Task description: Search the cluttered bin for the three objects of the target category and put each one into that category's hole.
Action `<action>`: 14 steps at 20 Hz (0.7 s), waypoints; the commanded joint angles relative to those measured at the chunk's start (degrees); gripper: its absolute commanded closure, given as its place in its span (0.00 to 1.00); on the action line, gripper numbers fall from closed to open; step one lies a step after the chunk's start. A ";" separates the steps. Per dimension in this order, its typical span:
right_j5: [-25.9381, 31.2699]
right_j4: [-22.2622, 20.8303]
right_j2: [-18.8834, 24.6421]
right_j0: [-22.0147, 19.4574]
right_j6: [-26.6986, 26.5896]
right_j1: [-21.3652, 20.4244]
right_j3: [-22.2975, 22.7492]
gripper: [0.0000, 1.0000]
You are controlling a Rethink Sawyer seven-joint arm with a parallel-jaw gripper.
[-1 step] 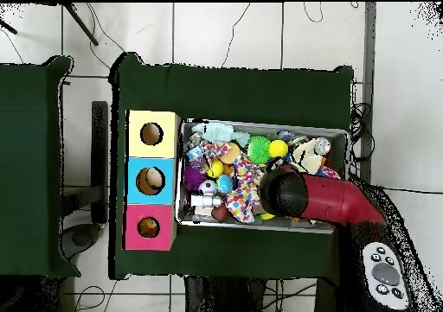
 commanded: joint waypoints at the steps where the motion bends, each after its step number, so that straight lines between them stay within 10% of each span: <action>1: 10.90 5.63 1.32 0.69 5.68 -1.61 -2.26 0.00; 14: 9.21 13.52 -6.56 6.16 18.10 2.95 -3.94 0.00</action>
